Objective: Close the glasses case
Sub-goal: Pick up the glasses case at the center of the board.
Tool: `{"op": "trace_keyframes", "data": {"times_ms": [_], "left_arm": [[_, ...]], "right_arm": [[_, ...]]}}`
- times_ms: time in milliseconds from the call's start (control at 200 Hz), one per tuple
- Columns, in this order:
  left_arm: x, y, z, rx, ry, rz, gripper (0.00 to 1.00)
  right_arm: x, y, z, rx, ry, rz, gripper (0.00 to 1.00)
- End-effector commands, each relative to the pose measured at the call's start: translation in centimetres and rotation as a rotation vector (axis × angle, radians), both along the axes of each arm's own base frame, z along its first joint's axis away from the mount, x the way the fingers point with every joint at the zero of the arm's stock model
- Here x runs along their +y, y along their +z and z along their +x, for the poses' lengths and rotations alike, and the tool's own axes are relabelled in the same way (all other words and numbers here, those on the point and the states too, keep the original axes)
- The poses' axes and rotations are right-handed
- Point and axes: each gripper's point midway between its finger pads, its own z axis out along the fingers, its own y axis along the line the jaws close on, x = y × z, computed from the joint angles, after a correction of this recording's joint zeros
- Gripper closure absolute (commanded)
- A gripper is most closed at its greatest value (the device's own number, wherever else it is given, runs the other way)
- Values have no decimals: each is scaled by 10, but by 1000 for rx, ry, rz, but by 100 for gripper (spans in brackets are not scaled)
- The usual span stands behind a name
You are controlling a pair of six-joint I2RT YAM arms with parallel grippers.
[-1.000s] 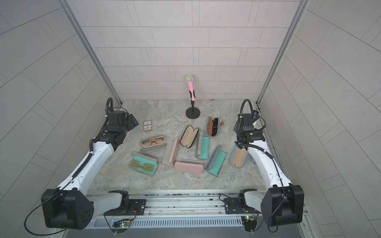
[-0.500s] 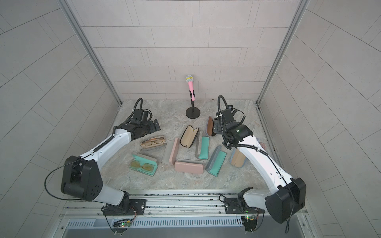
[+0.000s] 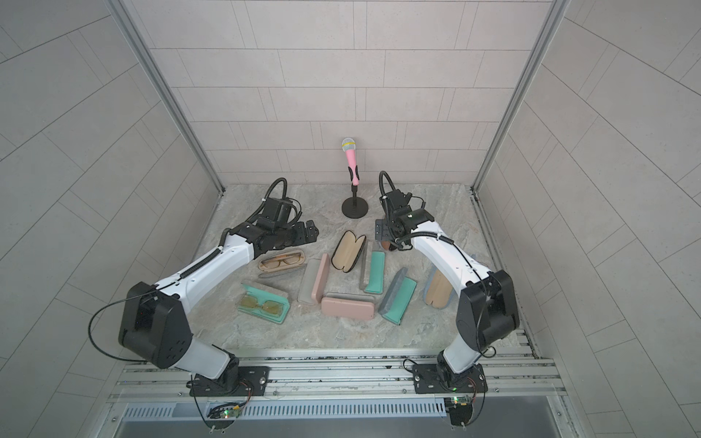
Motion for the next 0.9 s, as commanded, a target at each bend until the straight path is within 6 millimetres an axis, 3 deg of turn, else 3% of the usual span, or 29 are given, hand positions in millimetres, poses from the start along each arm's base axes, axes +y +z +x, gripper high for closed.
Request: {"op": "trace_keyframes", "data": {"times_ms": [0, 260, 515, 896], "left_arm": [[-14, 12, 6, -34, -49, -29, 5], [-19, 13, 6, -31, -72, -32, 6], [-18, 9, 6, -23, -71, -23, 6], [-18, 6, 6, -17, -73, -17, 6]], "right_arm": [[1, -10, 4, 62, -11, 46, 0], [7, -46, 23, 167, -8, 98, 0], [1, -60, 36, 189, -44, 96, 0], [-4, -79, 39, 228, -85, 83, 0]]}}
